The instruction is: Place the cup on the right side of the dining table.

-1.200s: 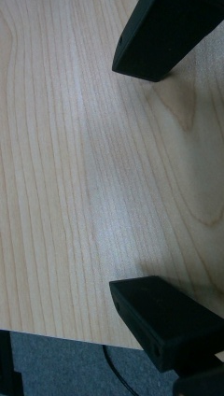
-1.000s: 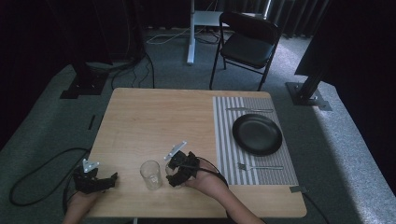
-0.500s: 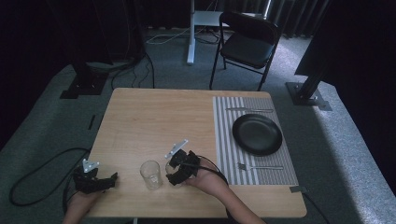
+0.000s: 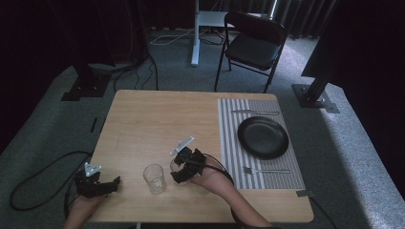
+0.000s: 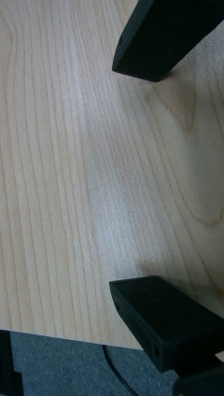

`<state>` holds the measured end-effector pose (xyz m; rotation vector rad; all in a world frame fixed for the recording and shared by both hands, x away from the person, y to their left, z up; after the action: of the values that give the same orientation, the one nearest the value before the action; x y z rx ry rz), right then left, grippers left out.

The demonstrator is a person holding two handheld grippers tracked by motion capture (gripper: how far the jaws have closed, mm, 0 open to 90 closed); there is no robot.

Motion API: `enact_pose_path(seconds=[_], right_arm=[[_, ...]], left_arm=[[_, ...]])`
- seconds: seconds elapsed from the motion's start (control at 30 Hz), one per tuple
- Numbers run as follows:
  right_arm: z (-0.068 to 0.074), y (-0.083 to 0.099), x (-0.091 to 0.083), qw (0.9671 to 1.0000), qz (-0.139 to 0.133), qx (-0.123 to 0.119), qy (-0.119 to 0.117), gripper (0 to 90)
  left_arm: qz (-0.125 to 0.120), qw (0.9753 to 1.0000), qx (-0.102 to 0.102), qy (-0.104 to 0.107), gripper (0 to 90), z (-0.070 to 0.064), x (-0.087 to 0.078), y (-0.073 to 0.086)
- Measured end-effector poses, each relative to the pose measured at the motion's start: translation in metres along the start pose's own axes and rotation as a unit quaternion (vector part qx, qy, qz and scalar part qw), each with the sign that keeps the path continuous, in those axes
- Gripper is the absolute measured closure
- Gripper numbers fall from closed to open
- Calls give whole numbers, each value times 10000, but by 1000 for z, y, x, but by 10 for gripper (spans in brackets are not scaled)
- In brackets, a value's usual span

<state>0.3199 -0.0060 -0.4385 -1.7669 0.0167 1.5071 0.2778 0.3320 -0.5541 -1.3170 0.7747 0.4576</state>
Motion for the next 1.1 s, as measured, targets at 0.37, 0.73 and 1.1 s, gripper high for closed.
enact_pose_path(seconds=[0.37, 0.73, 1.1], right_arm=[[-17, -2, -4, 9997, -13, 191, 141, 278], [-35, -1, -8, 9988, 16, 412, 246, 278], [-53, 2, -16, 9977, 7, 530, 420, 278]], left_arm=[[0, 10000, -2, 1, 6, 0, 0, 0], [-4, 10000, -1, -2, 5, 0, 0, 0], [2, 10000, 0, 1, 6, 0, 0, 0]])
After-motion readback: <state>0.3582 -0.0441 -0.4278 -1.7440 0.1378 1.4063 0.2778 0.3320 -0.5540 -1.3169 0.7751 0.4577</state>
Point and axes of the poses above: each handheld gripper's, and its own axes: x roughly forward along the jaws, y roughly out of its underside, z roughly to its left, the point moved 1 cm from there along x, roughly forward along the jaws, and after that the axes turned 4 degrees about x, right-handed, at the moved point
